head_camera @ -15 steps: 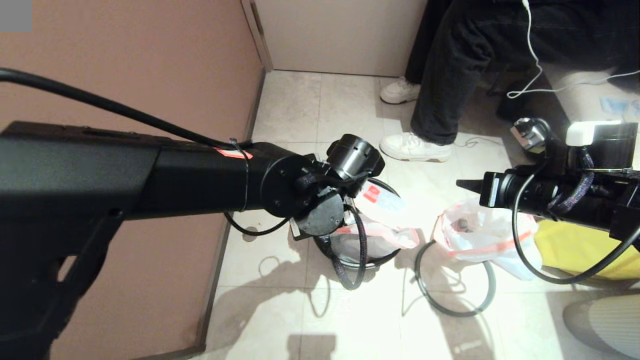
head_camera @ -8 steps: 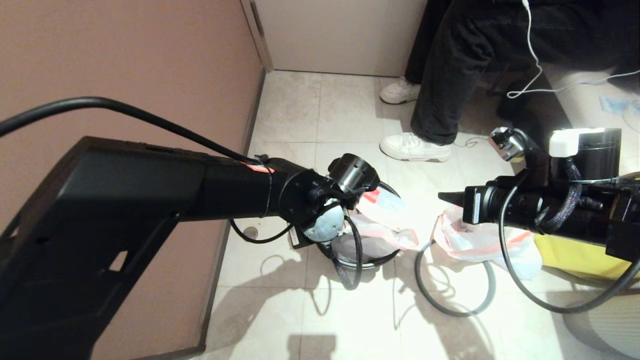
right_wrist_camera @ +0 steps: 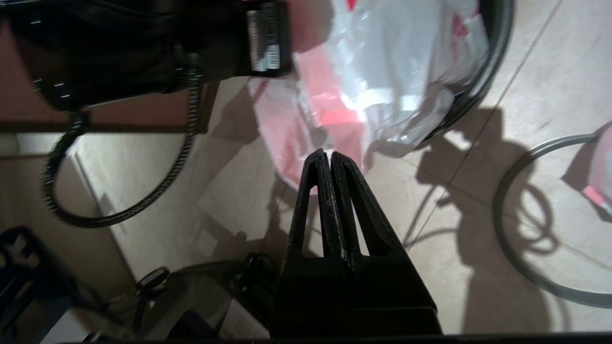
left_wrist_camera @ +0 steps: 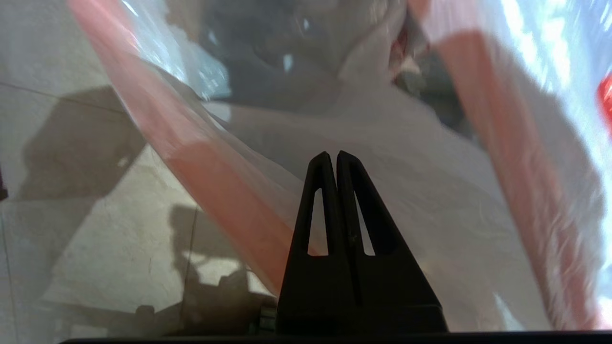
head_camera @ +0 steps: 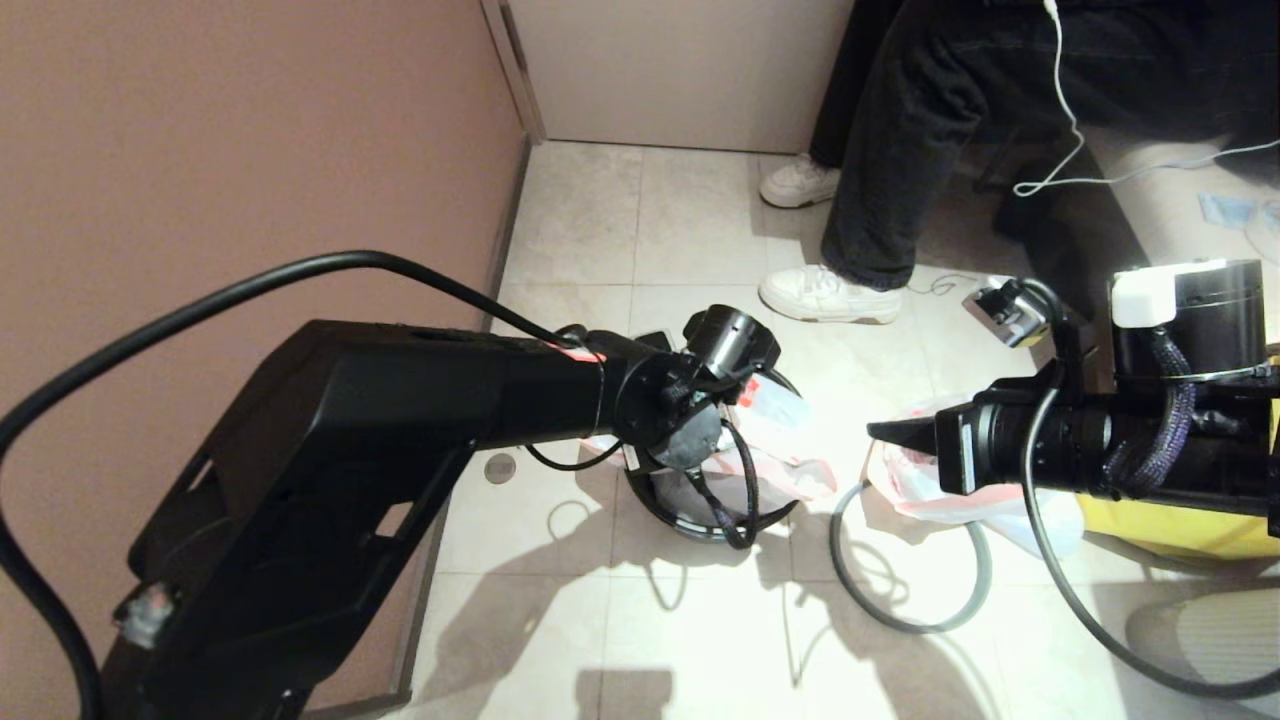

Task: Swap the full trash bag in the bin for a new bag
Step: Put the new garbage bag on the trash can

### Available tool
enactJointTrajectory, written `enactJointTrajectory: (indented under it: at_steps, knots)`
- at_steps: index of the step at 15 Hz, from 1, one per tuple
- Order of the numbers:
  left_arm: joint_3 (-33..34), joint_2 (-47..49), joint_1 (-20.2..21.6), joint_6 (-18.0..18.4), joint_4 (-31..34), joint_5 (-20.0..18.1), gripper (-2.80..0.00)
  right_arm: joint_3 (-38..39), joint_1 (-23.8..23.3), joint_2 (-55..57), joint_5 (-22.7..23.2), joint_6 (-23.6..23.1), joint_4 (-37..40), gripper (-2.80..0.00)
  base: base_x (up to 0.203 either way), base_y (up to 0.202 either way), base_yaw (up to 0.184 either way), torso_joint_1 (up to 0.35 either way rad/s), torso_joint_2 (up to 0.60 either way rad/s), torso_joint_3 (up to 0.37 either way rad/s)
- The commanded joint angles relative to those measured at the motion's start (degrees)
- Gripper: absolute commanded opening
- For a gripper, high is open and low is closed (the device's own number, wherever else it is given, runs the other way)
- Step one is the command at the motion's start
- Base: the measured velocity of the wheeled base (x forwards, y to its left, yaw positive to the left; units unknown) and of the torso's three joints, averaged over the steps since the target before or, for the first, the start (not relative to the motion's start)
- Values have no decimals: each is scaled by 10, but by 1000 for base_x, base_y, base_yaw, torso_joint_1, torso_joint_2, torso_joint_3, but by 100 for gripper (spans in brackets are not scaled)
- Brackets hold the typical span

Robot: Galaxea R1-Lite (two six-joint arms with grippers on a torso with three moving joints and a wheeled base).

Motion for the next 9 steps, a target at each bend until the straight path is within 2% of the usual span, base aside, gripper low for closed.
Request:
enactJointTrajectory:
  at_steps: [1,6,9]
  knots:
    - [1,23,-11,-2,1,-3,-280,1,11,-13,15,-3,15,-280,0,0,0,0,0,0]
    - [65,16,-40,-7,-4,-16,-280,16,5,-13,16,-78,52,-280,0,0,0,0,0,0]
    - [108,-4,-48,-13,-8,-37,-280,12,-31,-12,27,-79,51,-280,0,0,0,0,0,0]
